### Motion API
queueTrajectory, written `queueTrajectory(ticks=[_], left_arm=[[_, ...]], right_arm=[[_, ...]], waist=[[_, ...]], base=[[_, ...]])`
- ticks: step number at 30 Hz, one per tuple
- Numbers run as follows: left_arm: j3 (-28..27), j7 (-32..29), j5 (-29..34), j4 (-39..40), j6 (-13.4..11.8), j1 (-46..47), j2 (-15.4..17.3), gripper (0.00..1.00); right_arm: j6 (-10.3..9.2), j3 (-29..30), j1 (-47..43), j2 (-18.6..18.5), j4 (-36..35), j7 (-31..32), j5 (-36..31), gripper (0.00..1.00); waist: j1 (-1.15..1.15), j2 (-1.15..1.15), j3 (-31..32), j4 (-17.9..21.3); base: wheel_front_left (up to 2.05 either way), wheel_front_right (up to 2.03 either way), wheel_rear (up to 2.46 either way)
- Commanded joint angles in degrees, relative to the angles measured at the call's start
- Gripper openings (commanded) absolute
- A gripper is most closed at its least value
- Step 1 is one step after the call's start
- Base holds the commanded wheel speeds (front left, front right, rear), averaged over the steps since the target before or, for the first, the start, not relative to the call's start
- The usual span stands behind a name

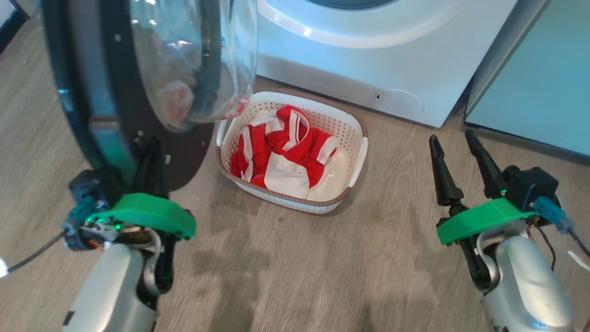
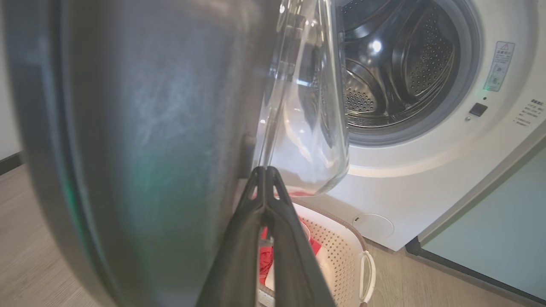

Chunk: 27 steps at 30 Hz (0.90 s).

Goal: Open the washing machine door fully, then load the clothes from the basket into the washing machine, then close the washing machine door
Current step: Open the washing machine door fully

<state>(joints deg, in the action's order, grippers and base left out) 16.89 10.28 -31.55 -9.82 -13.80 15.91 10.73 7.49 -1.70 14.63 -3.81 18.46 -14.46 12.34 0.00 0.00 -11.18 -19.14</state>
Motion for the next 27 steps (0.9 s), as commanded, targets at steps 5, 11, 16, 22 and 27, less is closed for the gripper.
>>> queueTrajectory(ticks=[5,11,16,22,27], left_arm=[[-5.69,1.93,-1.48,0.23,-0.59,1.00,2.94,0.00],[-10.41,3.56,-3.45,-1.94,0.07,1.95,4.31,0.00],[-14.58,4.44,-4.53,-4.85,1.82,4.44,5.20,0.00],[-18.34,4.67,-5.93,-10.32,5.68,8.57,6.07,0.00],[-23.31,4.70,-5.58,-14.06,8.17,12.52,6.25,0.00]], right_arm=[[0.00,-0.95,2.38,-0.16,-2.62,-0.34,0.01,1.00],[0.00,-0.78,2.75,-0.65,-3.77,0.24,-0.28,1.00],[0.00,-0.34,3.39,-1.26,-5.73,1.23,-0.82,1.00],[0.00,0.16,4.00,-1.65,-7.58,2.21,-1.33,1.00],[0.00,0.21,4.91,-1.91,-8.82,3.01,-1.58,1.00]], waist=[[0.00,0.00,-1.58,0.26],[0.00,0.00,-3.84,0.37],[0.00,0.00,-6.82,0.18],[0.00,0.00,-9.46,-0.24],[0.00,0.00,-11.65,-0.22]], base=[[0.00,0.00,0.00],[0.00,0.00,0.00],[0.00,0.00,0.00],[0.00,0.00,0.00],[0.00,0.00,0.00]])
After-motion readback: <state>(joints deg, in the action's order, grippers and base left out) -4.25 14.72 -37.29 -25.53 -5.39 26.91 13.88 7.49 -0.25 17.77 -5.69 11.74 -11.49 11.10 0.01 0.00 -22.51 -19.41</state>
